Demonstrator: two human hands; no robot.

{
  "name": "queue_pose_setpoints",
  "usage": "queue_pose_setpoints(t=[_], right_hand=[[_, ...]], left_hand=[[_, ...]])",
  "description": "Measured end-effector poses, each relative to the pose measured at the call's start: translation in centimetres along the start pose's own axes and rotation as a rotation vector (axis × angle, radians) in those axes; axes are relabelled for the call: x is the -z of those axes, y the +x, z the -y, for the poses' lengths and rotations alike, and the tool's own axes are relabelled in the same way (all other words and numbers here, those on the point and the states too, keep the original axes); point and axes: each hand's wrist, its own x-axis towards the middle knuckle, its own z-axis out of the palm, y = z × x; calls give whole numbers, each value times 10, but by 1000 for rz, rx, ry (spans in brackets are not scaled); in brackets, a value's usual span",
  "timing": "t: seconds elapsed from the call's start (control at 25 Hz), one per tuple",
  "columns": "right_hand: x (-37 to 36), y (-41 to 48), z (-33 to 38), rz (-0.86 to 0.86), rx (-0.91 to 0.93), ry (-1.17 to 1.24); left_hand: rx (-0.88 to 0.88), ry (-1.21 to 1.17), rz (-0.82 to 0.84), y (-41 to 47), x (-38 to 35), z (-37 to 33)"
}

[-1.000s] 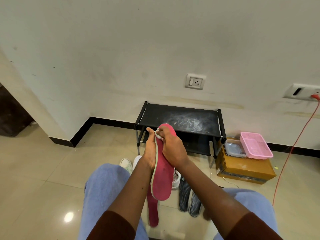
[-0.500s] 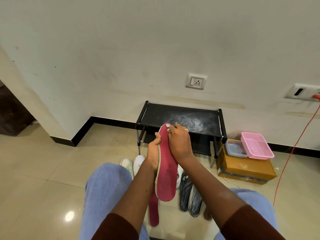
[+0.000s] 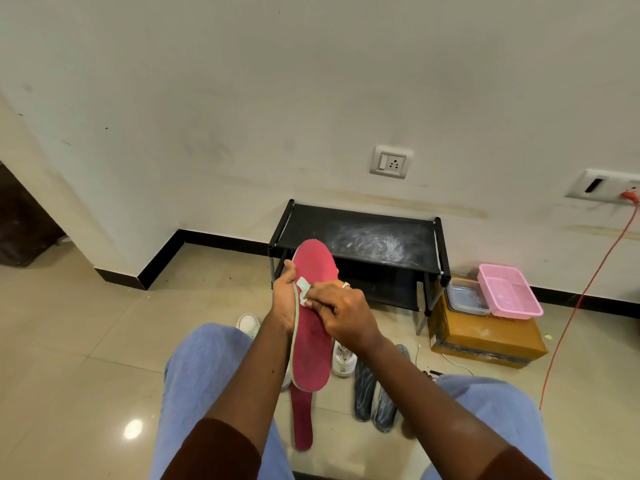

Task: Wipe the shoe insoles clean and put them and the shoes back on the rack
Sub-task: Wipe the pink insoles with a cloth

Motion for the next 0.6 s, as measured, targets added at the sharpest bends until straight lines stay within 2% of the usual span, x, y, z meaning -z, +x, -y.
queue_pose_setpoints(t=[0.16, 0.32, 0.6], right_hand=[[-1, 2, -6, -8, 9, -117], [-5, 21, -13, -37, -33, -349], [-3, 49, -16, -7, -300, -277]], left_hand=[[-5, 36, -15, 6, 1, -2], [6, -72, 74, 4, -3, 1], [39, -110, 85, 0, -8, 10]])
